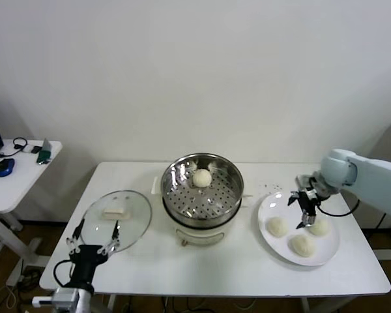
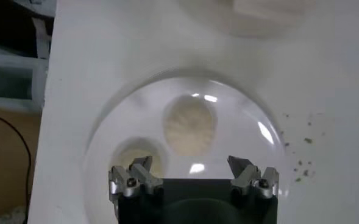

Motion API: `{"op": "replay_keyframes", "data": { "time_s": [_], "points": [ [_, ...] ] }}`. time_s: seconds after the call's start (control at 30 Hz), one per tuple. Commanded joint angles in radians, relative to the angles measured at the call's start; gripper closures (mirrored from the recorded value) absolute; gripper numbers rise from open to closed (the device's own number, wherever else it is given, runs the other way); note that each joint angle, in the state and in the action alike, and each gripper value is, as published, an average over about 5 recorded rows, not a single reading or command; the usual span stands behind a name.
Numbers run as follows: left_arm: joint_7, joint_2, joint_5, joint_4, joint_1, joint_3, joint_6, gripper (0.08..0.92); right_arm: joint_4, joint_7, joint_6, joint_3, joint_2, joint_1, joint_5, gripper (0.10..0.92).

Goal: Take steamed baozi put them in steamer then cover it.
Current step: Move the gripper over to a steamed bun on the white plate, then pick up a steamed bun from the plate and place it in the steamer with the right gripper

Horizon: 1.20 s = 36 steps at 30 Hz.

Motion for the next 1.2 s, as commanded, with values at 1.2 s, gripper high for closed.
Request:
{"op": "replay_keyframes", "data": {
  "time_s": [1.2],
  "points": [
    [0.006,-0.004,-0.007,0.007,0.018,-0.006,-0.014,0.177,-0.171,-0.01,-0.017,0.09,0.149,-0.121,0.013,0.357]
  ]
}}
